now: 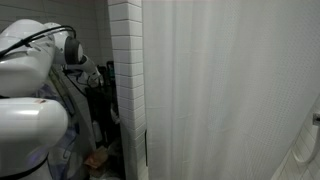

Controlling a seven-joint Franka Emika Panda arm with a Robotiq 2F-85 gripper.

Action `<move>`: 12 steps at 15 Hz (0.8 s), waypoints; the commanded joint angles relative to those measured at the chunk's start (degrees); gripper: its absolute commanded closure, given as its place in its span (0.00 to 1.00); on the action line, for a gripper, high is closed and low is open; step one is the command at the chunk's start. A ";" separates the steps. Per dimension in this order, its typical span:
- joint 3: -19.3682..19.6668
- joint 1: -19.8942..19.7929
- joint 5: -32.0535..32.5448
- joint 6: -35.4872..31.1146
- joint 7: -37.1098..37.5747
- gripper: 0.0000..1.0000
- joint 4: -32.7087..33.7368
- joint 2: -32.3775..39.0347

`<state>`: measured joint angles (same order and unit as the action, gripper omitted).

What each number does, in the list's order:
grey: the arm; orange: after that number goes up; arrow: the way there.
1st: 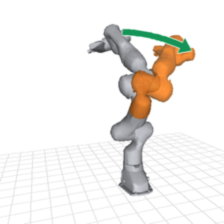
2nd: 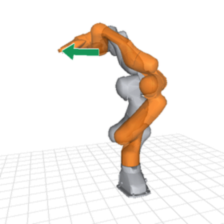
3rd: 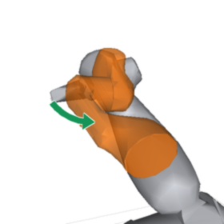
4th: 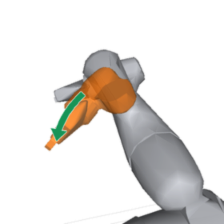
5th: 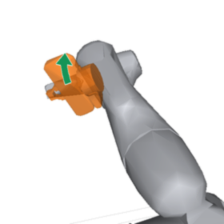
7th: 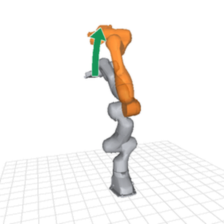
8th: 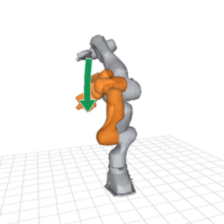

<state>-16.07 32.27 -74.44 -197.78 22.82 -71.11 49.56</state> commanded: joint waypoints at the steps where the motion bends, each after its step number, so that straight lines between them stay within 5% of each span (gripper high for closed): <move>1: -1.06 -1.74 -0.95 -0.40 -0.50 1.00 -1.07 -1.36; 8: -1.57 -4.14 -1.26 0.08 -0.01 1.00 -0.56 -3.01; 12: 0.46 -1.30 -4.39 -0.23 3.04 1.00 0.01 -5.68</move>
<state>-16.21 29.84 -75.85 -197.80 24.05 -70.68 46.81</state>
